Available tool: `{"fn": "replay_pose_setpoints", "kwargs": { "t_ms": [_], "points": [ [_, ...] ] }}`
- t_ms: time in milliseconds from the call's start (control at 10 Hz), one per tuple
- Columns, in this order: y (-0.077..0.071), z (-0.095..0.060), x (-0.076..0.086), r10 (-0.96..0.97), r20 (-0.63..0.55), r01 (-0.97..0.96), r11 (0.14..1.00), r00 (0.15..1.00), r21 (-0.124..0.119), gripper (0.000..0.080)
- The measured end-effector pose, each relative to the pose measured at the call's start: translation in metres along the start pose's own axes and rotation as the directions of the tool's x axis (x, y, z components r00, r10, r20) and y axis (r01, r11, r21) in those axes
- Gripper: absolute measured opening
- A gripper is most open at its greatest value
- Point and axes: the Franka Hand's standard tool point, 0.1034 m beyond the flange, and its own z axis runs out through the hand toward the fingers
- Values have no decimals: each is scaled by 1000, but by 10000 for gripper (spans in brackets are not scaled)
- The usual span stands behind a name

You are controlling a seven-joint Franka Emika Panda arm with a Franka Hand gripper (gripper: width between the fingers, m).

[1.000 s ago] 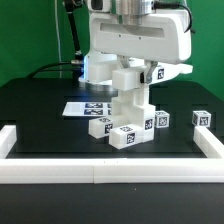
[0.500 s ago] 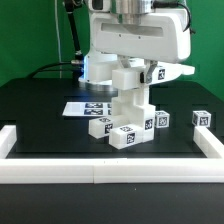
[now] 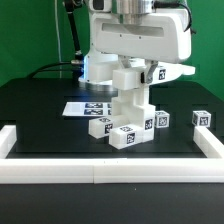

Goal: Assemble chair

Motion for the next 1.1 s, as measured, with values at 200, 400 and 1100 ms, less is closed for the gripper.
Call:
{"fn": "replay_pose_setpoints", "kwargs": {
  "t_ms": [200, 400, 1100],
  "points": [
    [-1, 2, -3, 9, -7, -9, 1000, 1000, 3, 289],
    [0, 5, -6, 24, -12, -24, 1000, 1000, 4, 289],
    [1, 8, -5, 5, -12, -5, 1000, 1000, -1, 289]
  ]
}}
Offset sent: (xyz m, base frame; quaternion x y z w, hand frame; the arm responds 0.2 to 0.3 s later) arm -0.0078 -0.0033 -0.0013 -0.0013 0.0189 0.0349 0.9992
